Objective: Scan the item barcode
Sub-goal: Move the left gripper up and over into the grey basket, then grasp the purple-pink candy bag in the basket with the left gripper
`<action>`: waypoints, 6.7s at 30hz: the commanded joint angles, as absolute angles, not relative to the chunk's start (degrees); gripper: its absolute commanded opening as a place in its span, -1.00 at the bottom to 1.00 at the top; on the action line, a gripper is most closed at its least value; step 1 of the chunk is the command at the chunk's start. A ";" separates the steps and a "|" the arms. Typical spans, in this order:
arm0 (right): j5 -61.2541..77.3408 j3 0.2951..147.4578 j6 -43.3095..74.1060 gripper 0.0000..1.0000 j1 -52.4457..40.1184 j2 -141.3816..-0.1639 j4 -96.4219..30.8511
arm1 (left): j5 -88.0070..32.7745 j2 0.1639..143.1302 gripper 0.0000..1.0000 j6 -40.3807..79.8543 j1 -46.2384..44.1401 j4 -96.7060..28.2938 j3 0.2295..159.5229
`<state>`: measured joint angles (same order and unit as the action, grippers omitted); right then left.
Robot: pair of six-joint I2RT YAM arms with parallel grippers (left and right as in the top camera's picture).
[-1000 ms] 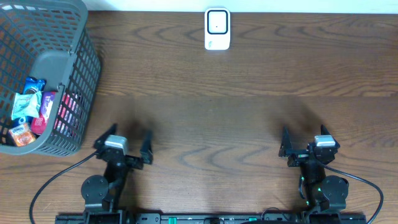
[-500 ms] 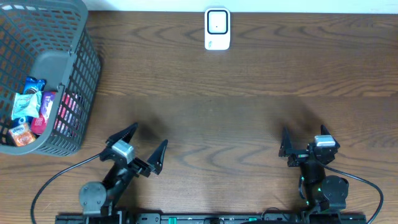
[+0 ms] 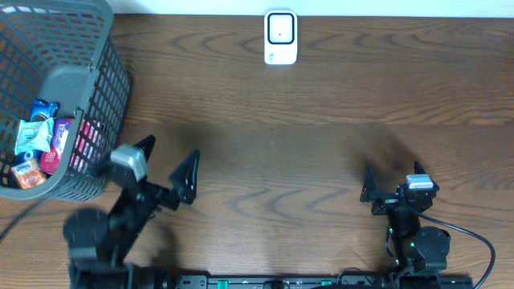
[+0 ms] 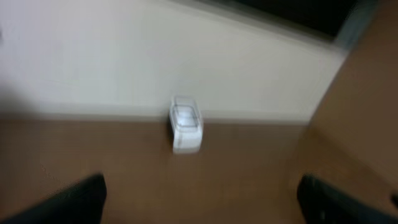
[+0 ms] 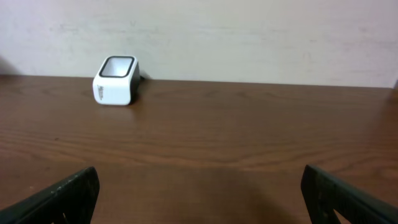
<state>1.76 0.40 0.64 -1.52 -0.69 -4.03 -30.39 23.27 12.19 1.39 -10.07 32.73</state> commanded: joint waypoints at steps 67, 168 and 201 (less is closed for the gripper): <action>1.61 0.32 1.21 0.98 -1.54 -0.38 -4.27 | -8.93 81.34 0.96 5.34 20.71 -62.39 115.37; 1.61 0.32 1.21 0.99 -1.54 -0.38 -4.27 | 22.55 111.72 0.96 37.08 23.44 -62.30 96.23; 1.61 0.32 1.21 0.99 -1.54 -0.38 -4.27 | 12.71 119.22 0.26 35.62 23.46 -48.75 86.46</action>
<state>1.69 0.40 0.64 -1.52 -0.69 -4.03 12.95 116.05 35.73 23.44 -47.33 87.05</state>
